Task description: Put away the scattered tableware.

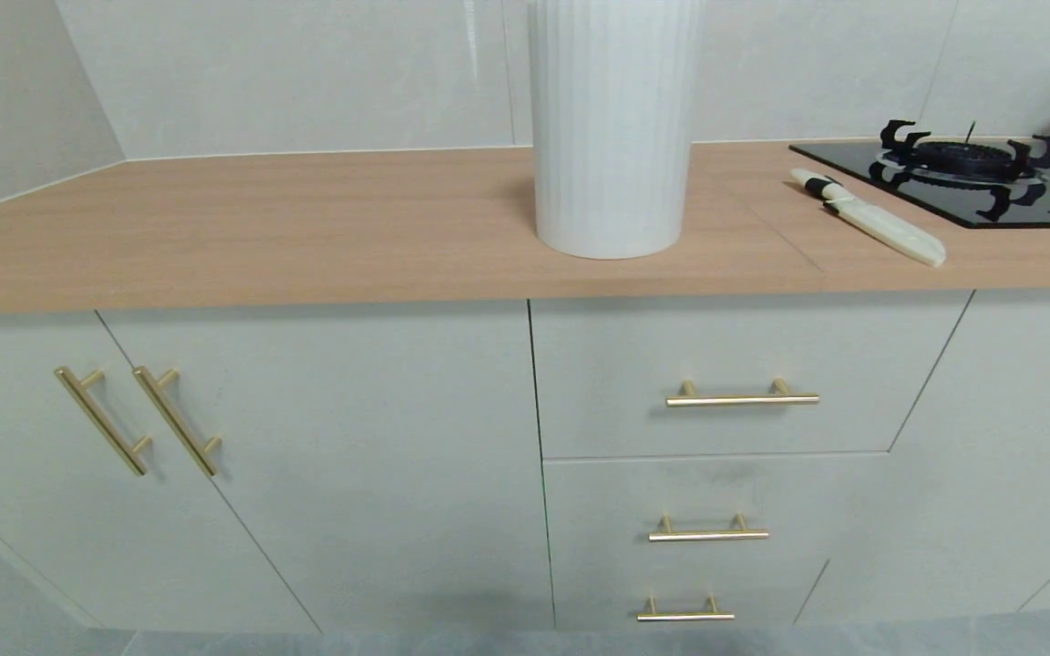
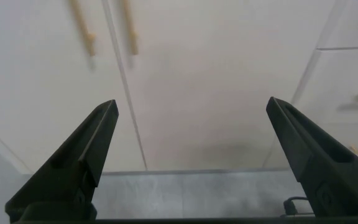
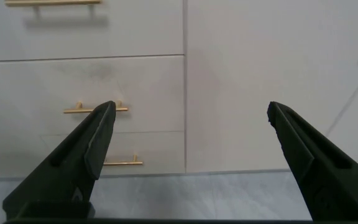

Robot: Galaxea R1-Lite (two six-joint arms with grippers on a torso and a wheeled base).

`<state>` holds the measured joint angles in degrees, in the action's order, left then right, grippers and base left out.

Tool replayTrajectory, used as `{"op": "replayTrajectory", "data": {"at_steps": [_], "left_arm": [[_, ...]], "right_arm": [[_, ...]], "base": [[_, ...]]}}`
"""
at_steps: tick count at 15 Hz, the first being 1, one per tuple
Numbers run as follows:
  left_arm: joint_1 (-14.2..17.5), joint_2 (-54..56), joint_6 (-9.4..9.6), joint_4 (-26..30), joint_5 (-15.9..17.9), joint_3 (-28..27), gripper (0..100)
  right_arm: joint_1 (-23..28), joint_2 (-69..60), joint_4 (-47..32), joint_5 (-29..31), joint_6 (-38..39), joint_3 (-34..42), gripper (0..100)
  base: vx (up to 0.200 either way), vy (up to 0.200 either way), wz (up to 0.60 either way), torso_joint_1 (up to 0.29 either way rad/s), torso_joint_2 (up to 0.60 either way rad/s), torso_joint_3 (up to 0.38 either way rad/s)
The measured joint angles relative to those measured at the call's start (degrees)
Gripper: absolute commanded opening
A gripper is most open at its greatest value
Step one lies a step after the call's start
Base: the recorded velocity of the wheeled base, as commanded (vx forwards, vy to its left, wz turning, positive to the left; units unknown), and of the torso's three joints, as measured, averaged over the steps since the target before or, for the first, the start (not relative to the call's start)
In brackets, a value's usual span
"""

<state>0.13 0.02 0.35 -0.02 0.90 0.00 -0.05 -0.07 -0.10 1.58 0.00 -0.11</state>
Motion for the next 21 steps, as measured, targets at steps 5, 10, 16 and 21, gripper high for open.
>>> {"op": "replayTrajectory", "data": {"at_steps": [5, 10, 16, 21], "left_arm": [[0.0, 0.0, -0.02, 0.0, 0.0, 0.0, 100], [0.0, 0.0, -0.02, -0.1, 0.0, 0.0, 100], [0.0, 0.0, -0.02, 0.0, 0.0, 0.0, 100], [0.0, 0.0, -0.02, -0.1, 0.0, 0.0, 100]], "right_arm": [[0.0, 0.0, 0.0, 0.0, 0.0, 0.0, 100], [0.0, 0.0, 0.0, 0.0, 0.0, 0.0, 100], [0.0, 0.0, 0.0, 0.0, 0.0, 0.0, 100], [0.0, 0.0, 0.0, -0.1, -0.2, 0.0, 100]], "base": [[0.0, 0.0, 0.0, 0.0, 0.0, 0.0], [0.04, 0.0, 0.0, 0.0, 0.0, 0.001], [0.2, 0.0, 0.0, 0.006, 0.0, 0.002], [0.0, 0.0, 0.0, 0.0, 0.0, 0.0]]}}
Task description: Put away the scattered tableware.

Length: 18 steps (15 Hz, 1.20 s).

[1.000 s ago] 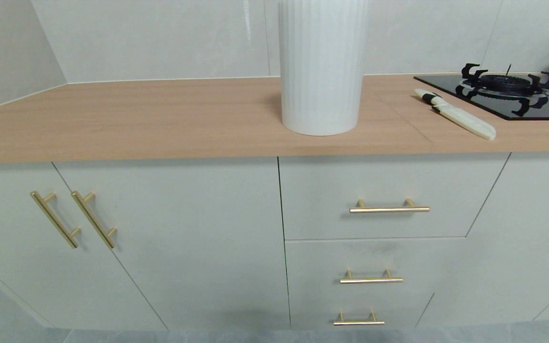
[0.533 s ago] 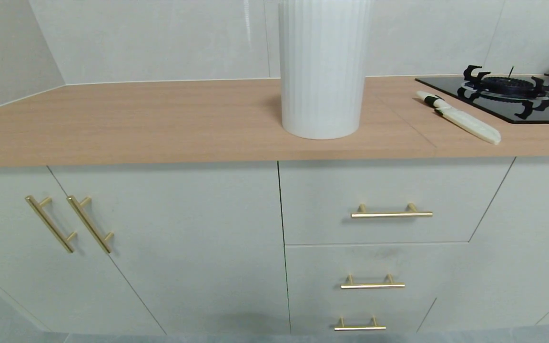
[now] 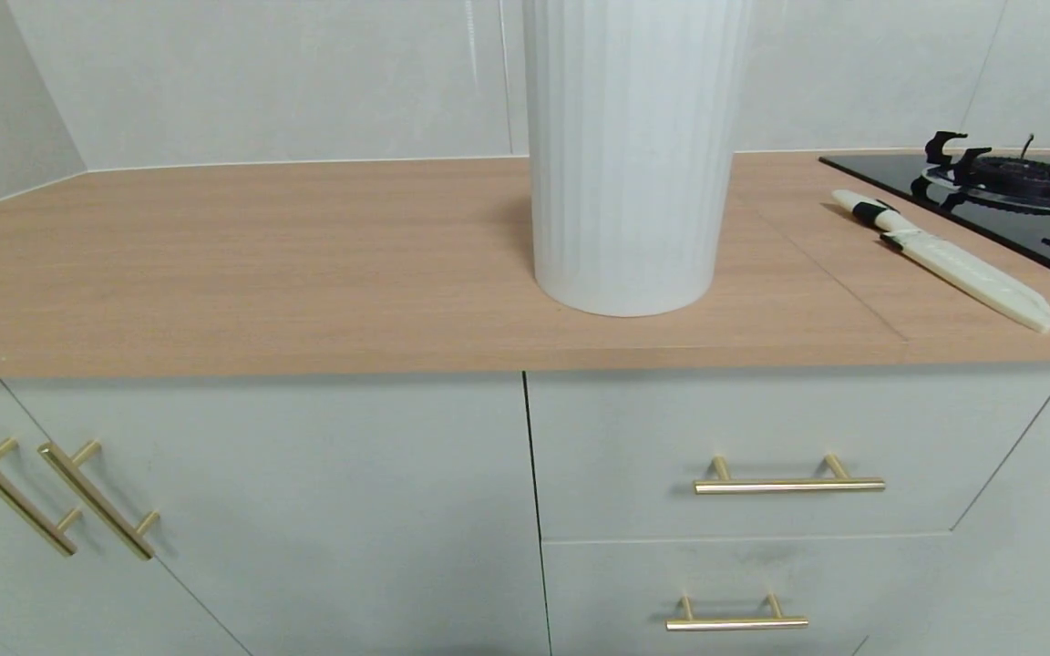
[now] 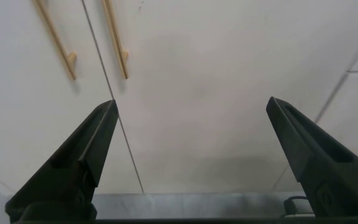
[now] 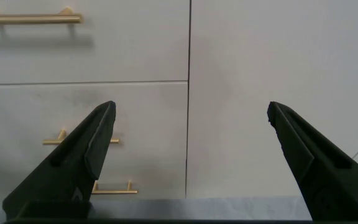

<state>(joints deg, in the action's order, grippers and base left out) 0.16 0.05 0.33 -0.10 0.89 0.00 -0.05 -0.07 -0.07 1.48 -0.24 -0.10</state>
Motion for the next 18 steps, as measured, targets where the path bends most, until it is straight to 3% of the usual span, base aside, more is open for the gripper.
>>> {"op": "replayTrajectory", "data": {"at_steps": [8, 18], "left_arm": [[0.0, 0.0, -0.04, 0.0, 0.0, 0.0, 100], [0.0, 0.0, 0.0, 0.0, 0.0, 0.0, 100]], "right_arm": [[0.0, 0.0, 0.0, 0.0, 0.0, 0.0, 100], [0.0, 0.0, 0.0, 0.0, 0.0, 0.0, 100]], "base": [[0.0, 0.0, 0.0, 0.001, -0.02, -0.02], [0.0, 0.0, 0.0, 0.119, -0.42, -0.3]]}}
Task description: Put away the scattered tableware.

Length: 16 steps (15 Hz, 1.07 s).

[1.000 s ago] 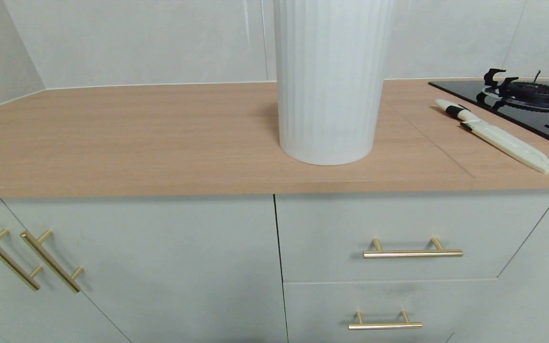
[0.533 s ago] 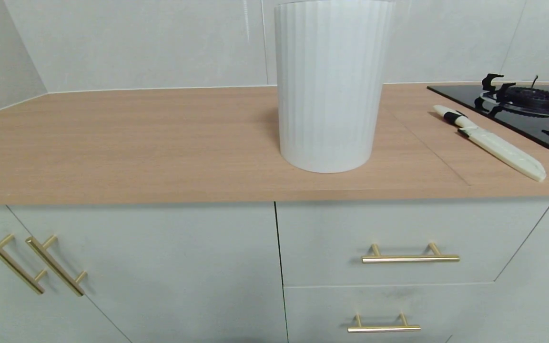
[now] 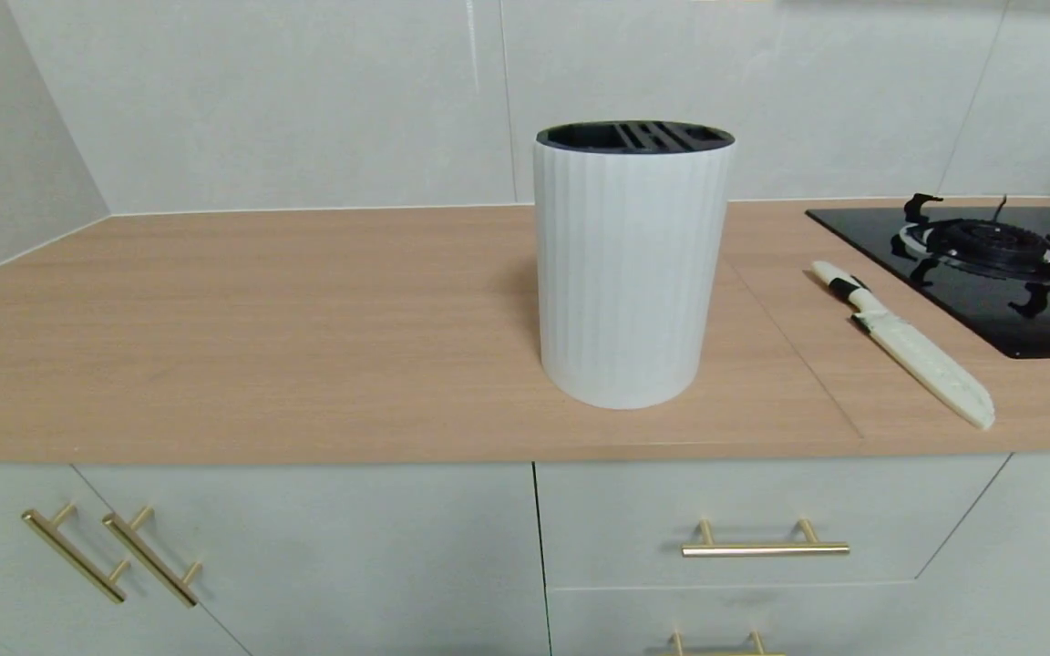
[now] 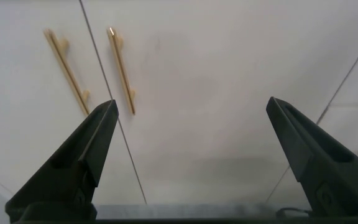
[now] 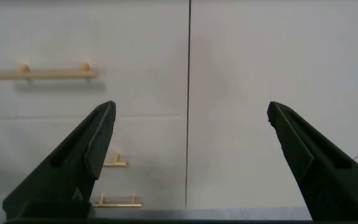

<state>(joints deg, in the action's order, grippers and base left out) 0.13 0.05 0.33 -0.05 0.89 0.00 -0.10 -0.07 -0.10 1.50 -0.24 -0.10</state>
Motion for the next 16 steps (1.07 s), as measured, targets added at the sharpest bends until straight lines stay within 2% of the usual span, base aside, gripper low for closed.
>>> {"op": "replayTrajectory", "data": {"at_steps": [16], "left_arm": [[0.0, 0.0, 0.02, 0.0, 0.0, 0.0, 100]], "right_arm": [[0.0, 0.0, 0.0, 0.0, 0.2, 0.0, 100]], "base": [[0.0, 0.0, 0.0, 0.21, -0.51, -0.296]]}}
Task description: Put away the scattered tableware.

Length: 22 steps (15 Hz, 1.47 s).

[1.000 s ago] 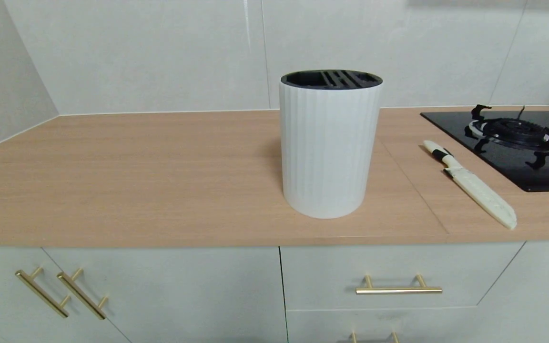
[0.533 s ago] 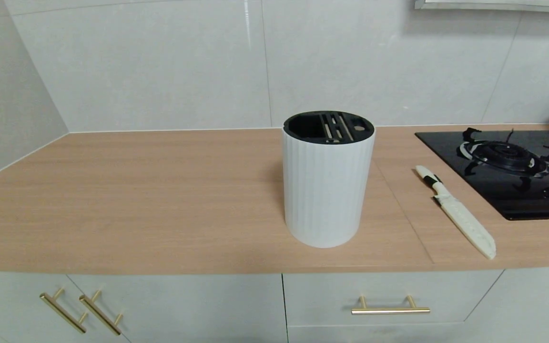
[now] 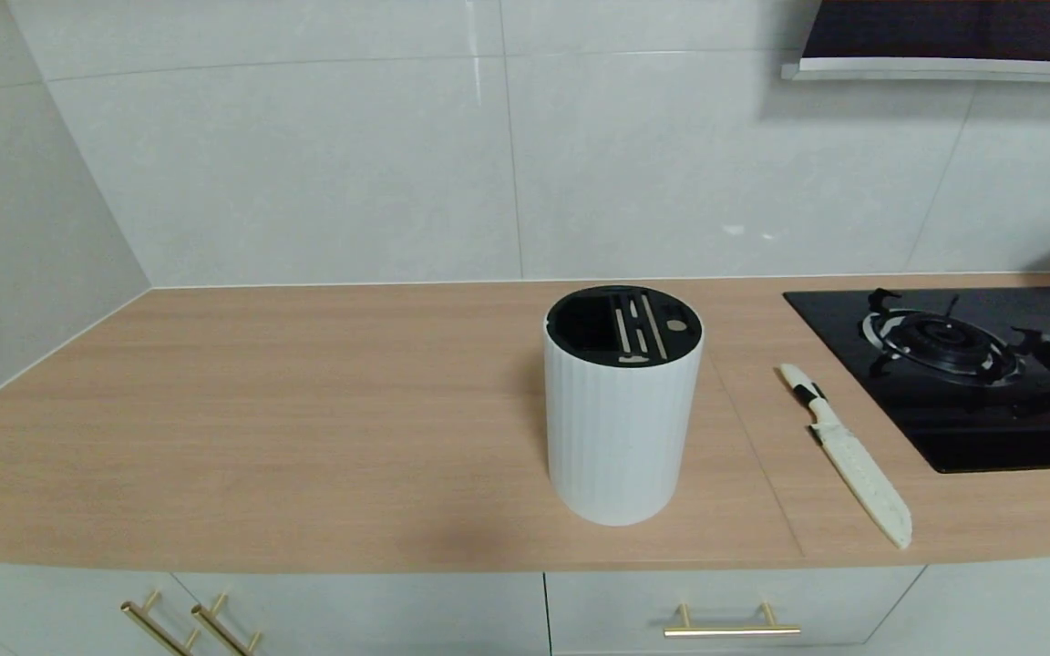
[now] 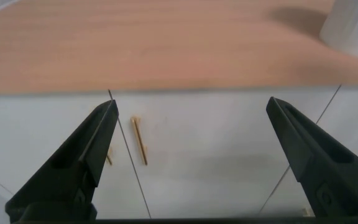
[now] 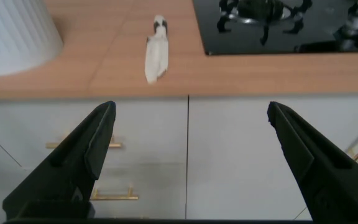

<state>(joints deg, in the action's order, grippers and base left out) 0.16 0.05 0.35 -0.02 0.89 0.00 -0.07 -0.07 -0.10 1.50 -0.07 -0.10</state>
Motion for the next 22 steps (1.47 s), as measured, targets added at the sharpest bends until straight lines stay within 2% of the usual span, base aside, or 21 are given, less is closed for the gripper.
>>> {"op": "replayTrajectory", "data": {"at_steps": [12, 18, 22], "left_arm": [[0.0, 0.0, -0.02, -0.1, 0.0, 0.0, 100], [0.0, 0.0, -0.02, 0.0, 0.0, 0.0, 100], [0.0, 0.0, -0.06, 0.0, 0.0, 0.0, 100]], "right_arm": [[0.0, 0.0, 0.0, 0.1, 0.0, 0.0, 100], [0.0, 0.0, 0.0, -0.1, -0.3, 0.0, 100], [0.0, 0.0, 0.1, -0.1, -3.9, 0.0, 100]], "base": [[0.0, 0.0, 0.0, 0.246, -0.51, -0.273], [0.0, 0.0, 0.0, 0.008, -0.02, -0.01], [0.0, 0.0, 0.0, 0.0, 0.0, 0.0]]}}
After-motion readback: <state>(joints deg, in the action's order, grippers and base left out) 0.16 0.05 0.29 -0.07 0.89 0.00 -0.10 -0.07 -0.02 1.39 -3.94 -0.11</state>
